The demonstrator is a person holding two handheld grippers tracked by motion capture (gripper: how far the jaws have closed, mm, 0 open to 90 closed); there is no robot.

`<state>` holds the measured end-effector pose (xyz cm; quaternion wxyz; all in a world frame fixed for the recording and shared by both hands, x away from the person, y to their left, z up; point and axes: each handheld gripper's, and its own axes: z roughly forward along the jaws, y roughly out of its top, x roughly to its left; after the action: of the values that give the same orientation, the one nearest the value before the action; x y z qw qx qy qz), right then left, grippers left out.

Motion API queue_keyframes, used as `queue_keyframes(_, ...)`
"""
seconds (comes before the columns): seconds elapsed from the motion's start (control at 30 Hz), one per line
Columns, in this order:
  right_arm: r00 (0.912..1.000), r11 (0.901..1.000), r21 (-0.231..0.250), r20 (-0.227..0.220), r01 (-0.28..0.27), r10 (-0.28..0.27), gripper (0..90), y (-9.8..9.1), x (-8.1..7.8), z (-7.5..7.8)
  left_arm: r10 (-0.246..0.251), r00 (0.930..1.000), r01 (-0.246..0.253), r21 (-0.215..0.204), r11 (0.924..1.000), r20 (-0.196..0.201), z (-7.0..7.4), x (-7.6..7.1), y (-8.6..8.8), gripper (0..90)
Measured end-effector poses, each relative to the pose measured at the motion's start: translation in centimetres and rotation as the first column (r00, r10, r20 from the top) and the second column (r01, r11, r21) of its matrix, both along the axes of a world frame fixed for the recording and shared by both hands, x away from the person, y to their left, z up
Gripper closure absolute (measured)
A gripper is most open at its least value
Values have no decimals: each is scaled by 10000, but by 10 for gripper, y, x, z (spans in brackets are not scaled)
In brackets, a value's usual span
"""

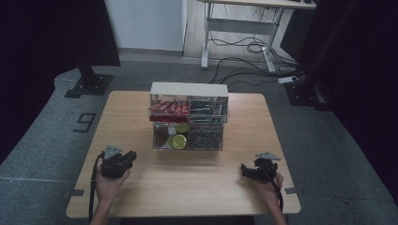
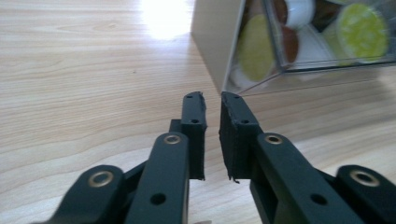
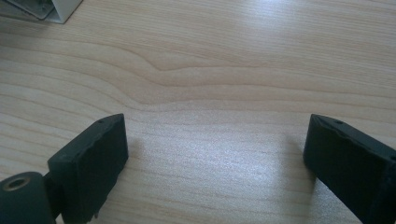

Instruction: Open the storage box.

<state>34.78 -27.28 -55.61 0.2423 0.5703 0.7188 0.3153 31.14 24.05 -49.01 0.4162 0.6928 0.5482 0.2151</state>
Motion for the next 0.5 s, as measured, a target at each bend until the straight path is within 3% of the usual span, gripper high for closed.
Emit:
queue_keyframes(0.27,10000,10000,-2,37,-65,65,76,0,0,0,-302,9983,289,268,9992,495,16,-10,-3,900)
queue_keyframes(0.5,9999,9999,-3,90,-114,114,95,0,-1,0,-648,9951,642,111,9979,747,26,-15,-5,900)
